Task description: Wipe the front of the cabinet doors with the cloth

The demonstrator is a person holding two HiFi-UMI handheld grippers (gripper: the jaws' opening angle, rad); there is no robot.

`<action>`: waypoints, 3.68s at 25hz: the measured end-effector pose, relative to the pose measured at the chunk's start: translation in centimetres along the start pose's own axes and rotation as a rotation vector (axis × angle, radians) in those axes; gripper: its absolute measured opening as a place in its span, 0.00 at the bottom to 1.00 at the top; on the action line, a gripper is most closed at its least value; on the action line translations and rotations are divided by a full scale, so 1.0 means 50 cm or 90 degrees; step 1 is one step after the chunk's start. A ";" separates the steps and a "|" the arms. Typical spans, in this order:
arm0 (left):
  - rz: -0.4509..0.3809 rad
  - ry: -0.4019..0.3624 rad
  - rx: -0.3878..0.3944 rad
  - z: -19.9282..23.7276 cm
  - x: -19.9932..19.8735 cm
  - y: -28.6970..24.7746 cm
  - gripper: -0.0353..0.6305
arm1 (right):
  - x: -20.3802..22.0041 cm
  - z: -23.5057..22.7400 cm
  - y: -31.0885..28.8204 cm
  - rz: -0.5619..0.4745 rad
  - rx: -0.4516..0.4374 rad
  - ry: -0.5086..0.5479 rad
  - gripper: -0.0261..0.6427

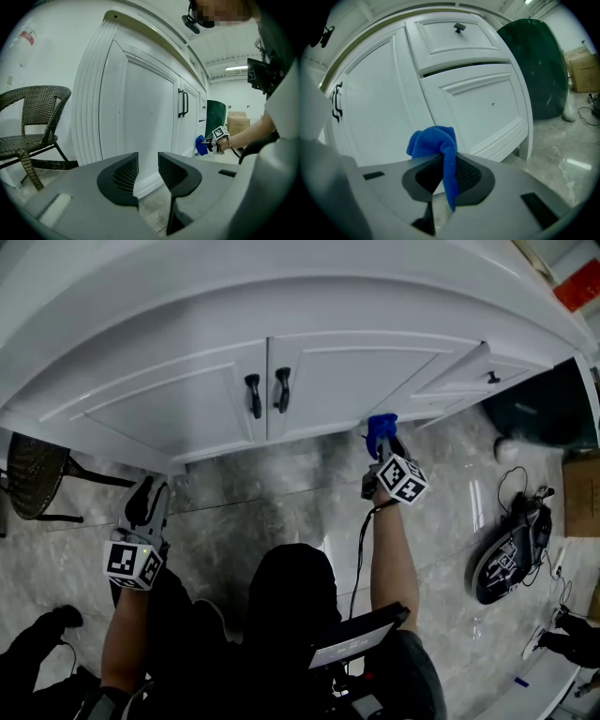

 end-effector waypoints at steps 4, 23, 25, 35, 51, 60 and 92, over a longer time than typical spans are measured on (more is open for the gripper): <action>-0.007 0.012 0.000 0.003 -0.001 0.005 0.25 | -0.014 -0.026 0.012 -0.001 0.038 0.003 0.12; -0.109 -0.012 -0.044 0.075 -0.100 0.033 0.25 | -0.181 0.277 0.199 -0.104 -0.190 0.089 0.12; -0.120 -0.038 -0.036 0.075 -0.127 0.035 0.25 | -0.225 0.331 0.233 -0.111 -0.233 0.095 0.12; -0.159 -0.145 -0.039 0.083 -0.214 0.084 0.25 | -0.321 0.501 0.384 -0.161 -0.258 0.120 0.12; -0.152 -0.114 -0.024 0.090 -0.199 0.100 0.25 | -0.321 0.633 0.373 -0.197 -0.417 0.185 0.12; -0.156 -0.097 -0.023 0.086 -0.204 0.094 0.25 | -0.329 0.670 0.354 -0.214 -0.459 0.190 0.12; -0.119 -0.045 -0.003 0.076 -0.217 0.090 0.25 | -0.323 0.717 0.295 -0.166 -0.532 0.127 0.12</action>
Point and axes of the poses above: the fingertips, and each gripper's own axes: y backward along the fingers, z to its left, x out of its underside, the point moved 9 cm from there along y, backward along the fingers, and after that the axes turned 7 degrees about y, right-handed, at the moved point
